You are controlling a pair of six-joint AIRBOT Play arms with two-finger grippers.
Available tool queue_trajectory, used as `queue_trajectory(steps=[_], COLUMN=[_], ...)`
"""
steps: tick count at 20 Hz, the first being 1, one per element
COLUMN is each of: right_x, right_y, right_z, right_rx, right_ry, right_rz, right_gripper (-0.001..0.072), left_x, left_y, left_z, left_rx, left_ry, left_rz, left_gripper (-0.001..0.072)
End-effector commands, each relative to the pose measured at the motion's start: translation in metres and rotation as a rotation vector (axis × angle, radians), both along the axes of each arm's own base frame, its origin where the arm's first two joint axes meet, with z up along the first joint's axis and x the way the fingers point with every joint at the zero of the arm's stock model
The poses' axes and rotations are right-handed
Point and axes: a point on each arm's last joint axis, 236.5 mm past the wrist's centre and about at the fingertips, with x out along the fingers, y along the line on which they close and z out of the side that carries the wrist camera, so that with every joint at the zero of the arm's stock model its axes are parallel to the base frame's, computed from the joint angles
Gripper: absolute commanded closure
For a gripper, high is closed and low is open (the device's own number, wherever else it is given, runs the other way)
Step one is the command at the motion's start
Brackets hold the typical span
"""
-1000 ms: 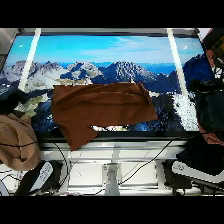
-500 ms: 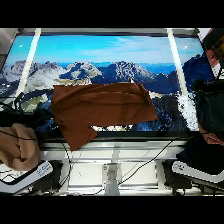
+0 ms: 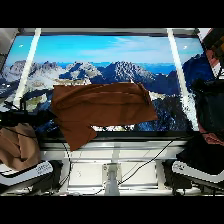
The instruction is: Fold the clothes and pants, and hang the long-sleeved shirts on hangers.
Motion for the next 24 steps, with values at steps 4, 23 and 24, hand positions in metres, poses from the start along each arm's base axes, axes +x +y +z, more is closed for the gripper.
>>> queue_trajectory(steps=[4, 23, 24], right_x=[0.005, -0.087, -0.089], right_y=[0.015, 0.124, 0.134], right_z=[0.005, -0.068, -0.079], right_rx=[0.076, 0.372, 0.379], right_ry=[-0.025, 0.261, 0.268], right_rz=[-0.004, 0.334, 0.335], right_gripper=[0.0272, 0.0270, 0.0264], left_x=[0.002, 0.014, 0.015], left_y=[-0.005, -0.039, -0.038], left_z=[-0.010, 0.011, 0.013], left_rx=[0.005, -0.051, -0.046], left_ry=[-0.010, -0.075, -0.082], left_rz=[-0.052, -0.277, -0.277], left_gripper=[0.0066, 0.0679, 0.0692])
